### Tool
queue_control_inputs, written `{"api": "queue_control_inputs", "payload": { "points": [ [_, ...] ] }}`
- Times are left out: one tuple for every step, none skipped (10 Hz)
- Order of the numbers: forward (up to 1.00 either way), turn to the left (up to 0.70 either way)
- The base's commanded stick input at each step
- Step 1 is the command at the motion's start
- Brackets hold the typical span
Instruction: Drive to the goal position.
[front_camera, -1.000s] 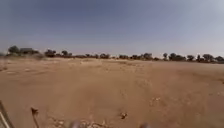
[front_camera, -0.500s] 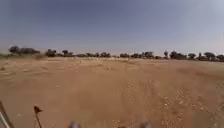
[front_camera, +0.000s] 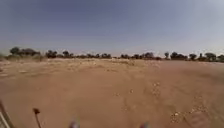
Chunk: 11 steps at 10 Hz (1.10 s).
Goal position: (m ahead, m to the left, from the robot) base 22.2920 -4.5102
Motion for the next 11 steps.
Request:
{"api": "queue_control_inputs", "payload": {
  "points": [
    [0.5, 0.0],
    [0.5, 0.0],
    [0.5, 0.0],
    [0.5, 0.0],
    [0.5, 0.0],
    [0.5, 0.0],
    [0.5, -0.07],
    [0.5, -0.25],
    [0.5, -0.5],
    [0.5, -0.5],
    [0.5, -0.5]
  ]
}}
